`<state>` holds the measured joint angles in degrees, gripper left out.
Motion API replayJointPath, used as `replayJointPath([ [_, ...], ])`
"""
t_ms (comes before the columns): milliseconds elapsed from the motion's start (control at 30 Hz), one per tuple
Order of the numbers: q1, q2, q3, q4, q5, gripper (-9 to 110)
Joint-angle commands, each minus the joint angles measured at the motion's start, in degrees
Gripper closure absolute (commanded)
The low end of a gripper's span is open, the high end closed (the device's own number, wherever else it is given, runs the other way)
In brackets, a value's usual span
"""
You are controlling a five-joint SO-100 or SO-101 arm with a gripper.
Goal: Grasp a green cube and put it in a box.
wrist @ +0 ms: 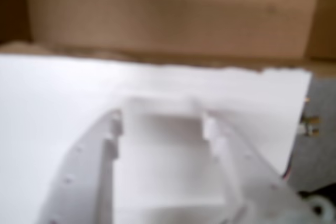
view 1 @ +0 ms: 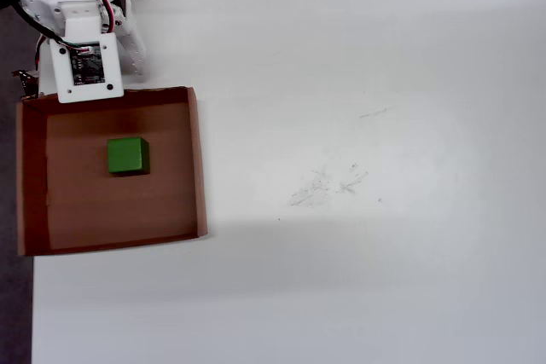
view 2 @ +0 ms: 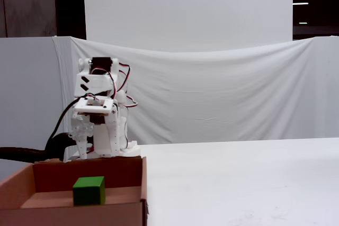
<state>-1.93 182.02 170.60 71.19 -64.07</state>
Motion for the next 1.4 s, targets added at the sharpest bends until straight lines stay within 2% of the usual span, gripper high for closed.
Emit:
replayJointPath([
  [0,-0.18,0.35,-0.26,0.18,0.18,80],
  [1367,-0.18,0.35,-0.26,0.09,0.97,80],
])
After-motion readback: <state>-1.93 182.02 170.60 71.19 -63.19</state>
